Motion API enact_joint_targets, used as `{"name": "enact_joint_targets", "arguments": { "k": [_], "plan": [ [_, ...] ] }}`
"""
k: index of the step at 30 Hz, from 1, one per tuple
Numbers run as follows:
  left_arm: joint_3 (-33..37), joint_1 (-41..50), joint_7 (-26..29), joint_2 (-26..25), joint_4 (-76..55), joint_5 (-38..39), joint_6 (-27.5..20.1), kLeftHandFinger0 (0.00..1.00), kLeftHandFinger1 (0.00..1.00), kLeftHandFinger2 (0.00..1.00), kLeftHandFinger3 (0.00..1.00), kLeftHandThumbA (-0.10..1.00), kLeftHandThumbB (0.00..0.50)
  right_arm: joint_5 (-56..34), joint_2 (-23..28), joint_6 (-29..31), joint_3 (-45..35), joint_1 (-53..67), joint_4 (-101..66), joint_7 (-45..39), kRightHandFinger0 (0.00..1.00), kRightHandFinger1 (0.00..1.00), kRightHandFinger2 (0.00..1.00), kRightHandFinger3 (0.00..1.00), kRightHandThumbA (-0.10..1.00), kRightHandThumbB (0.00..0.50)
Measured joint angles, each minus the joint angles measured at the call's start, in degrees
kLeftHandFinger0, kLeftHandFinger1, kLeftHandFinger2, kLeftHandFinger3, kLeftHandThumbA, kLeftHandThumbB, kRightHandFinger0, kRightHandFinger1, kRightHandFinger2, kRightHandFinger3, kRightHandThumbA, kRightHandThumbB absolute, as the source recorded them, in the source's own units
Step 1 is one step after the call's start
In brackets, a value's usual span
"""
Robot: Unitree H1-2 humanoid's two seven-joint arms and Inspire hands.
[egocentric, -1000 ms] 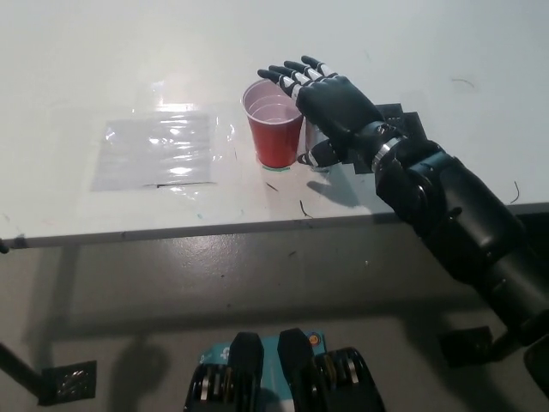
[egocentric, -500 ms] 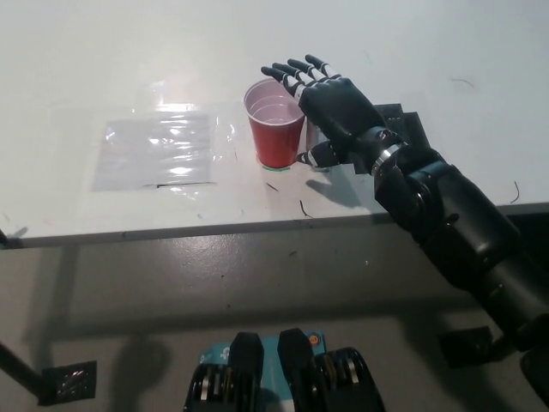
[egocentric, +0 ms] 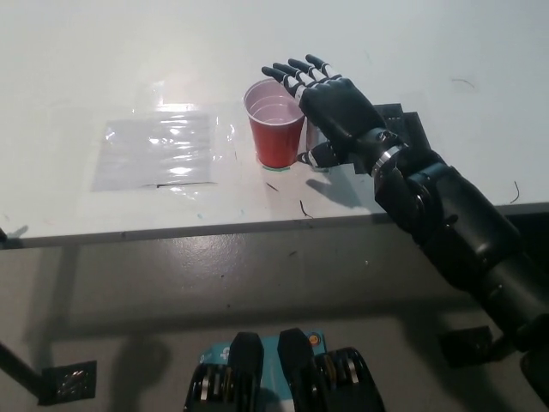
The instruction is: The robot uses its right hand to press the hand soap kept in the middle of the table to get liquid hand soap out
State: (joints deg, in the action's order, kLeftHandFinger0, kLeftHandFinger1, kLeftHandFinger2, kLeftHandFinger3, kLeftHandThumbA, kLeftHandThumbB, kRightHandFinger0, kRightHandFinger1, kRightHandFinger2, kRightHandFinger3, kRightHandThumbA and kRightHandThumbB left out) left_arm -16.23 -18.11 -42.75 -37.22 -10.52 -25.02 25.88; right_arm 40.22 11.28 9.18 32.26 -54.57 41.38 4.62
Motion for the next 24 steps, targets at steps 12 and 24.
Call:
{"name": "enact_joint_targets", "arguments": {
  "k": [12, 24],
  "plan": [
    [-0.2, 0.0, -1.1, 0.0, 0.0, -0.3, 0.0, 1.0, 1.0, 1.0, 0.75, 1.0, 0.192, 0.0, -0.1, 0.4, 0.0, -0.3, 1.1, 0.1, 1.0, 1.0, 1.0, 1.0, 1.0, 0.409],
    [-0.1, -1.5, -1.5, -0.1, 0.4, -0.5, 0.0, 1.0, 1.0, 1.0, 0.78, 1.0, 0.196, 0.2, -1.5, 0.7, -0.3, 0.4, 3.1, 4.0, 1.0, 1.0, 1.0, 1.0, 1.0, 0.396]
  ]
}}
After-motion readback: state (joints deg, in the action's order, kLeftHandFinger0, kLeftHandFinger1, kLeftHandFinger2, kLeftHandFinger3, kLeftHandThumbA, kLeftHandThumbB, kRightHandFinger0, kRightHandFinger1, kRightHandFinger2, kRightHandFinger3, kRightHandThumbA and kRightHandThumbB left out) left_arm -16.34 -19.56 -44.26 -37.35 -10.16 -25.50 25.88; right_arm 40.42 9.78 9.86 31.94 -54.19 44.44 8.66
